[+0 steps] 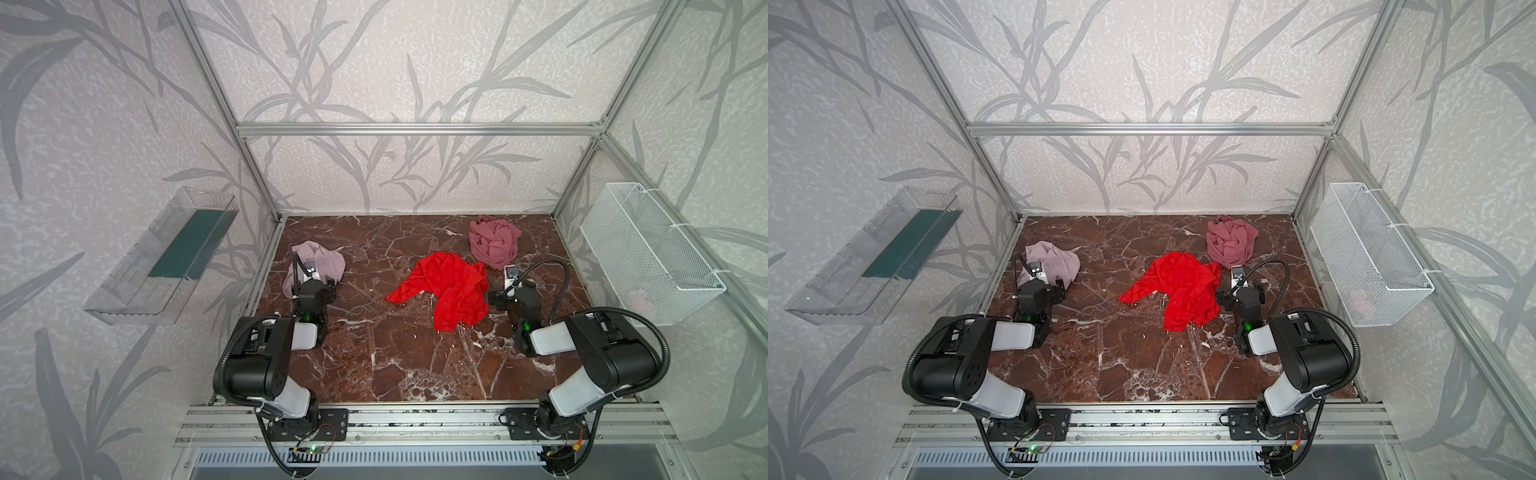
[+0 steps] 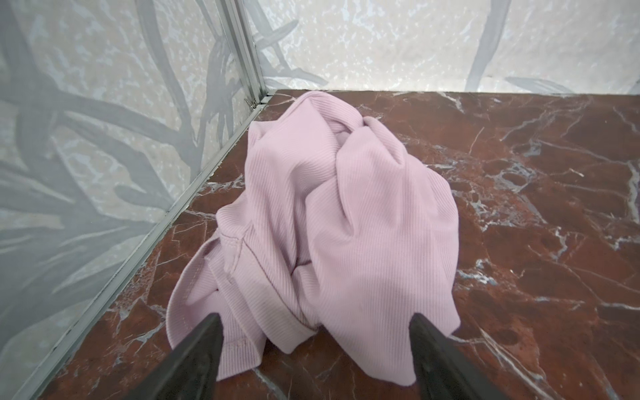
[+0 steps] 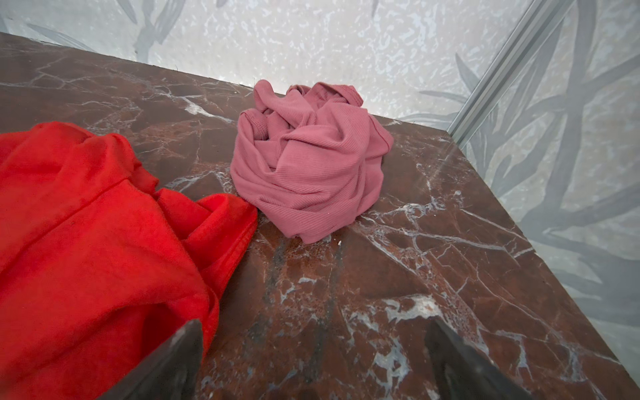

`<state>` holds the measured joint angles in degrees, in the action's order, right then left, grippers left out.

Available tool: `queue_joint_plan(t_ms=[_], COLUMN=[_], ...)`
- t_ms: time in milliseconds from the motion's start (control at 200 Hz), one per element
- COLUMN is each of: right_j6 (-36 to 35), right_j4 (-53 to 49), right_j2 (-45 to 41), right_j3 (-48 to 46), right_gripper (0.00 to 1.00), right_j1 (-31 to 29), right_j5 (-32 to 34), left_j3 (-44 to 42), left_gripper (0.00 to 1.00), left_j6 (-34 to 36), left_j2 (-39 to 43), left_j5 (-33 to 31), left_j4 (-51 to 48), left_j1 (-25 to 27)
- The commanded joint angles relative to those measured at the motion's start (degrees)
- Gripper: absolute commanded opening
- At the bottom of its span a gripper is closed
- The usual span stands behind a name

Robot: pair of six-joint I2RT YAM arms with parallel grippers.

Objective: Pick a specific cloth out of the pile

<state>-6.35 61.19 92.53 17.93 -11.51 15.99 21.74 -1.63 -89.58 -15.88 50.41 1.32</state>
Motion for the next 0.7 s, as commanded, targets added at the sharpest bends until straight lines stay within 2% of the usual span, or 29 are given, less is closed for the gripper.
queue_joint_plan(t_ms=[0, 65, 130, 200, 695], right_j6=[-0.6, -0.8, -1.0, -1.2, -0.6], right_j4=[4.1, 3.7, 4.7, 5.3, 3.5], right_j2=[-0.1, -0.2, -0.1, 0.0, 0.0], right_j3=[0.0, 0.2, -0.2, -0.4, 0.5], right_gripper=[0.99, 0.99, 0.99, 0.99, 0.99], right_j1=[0.1, -0.1, -0.2, -0.3, -0.1], right_j5=[-0.1, -0.2, 0.0, -0.1, 0.2], left_j3=[0.1, -0.7, -0.2, -0.6, -0.5], left_gripper=[0.83, 0.83, 0.83, 0.83, 0.83], left_j6=[-0.9, -0.2, -0.9, -0.3, -0.5], left_j2=[0.3, -0.9, -0.1, -0.7, -0.5], left_j5=[1.4, 1.4, 1.4, 1.4, 1.4], left_j4=[2.4, 6.1, 3.6, 5.7, 5.1], left_j1=[-0.4, -0.4, -0.5, -0.4, -0.5])
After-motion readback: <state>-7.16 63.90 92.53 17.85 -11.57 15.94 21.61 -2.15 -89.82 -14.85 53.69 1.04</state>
